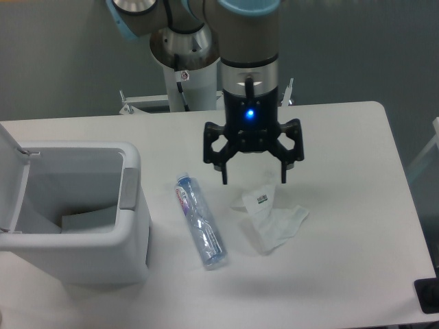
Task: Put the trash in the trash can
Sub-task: 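Lower the open gripper over the crumpled white tissue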
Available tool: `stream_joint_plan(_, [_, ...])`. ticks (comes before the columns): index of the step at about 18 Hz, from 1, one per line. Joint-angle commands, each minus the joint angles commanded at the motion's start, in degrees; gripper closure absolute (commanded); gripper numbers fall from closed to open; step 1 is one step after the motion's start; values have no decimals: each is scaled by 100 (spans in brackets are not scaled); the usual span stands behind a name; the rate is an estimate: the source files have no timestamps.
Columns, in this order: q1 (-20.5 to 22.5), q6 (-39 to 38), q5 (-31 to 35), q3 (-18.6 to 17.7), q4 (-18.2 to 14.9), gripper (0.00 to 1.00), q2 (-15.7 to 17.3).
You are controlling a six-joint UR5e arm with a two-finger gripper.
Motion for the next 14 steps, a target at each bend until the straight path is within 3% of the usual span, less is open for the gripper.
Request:
stream_joint_plan(5, [-8,440,438,-316,70,0,-26])
stream_joint_plan(7, [-8,432,518,-448,263,0,-96])
stream_joint_plan(9, [-8,423,519,-763,727,0,-79])
stream_joint_plan(12, [9,397,527,-1650,1860,0,78])
stream_joint_plan(14, [27,397,536,-1837,1952,0,105])
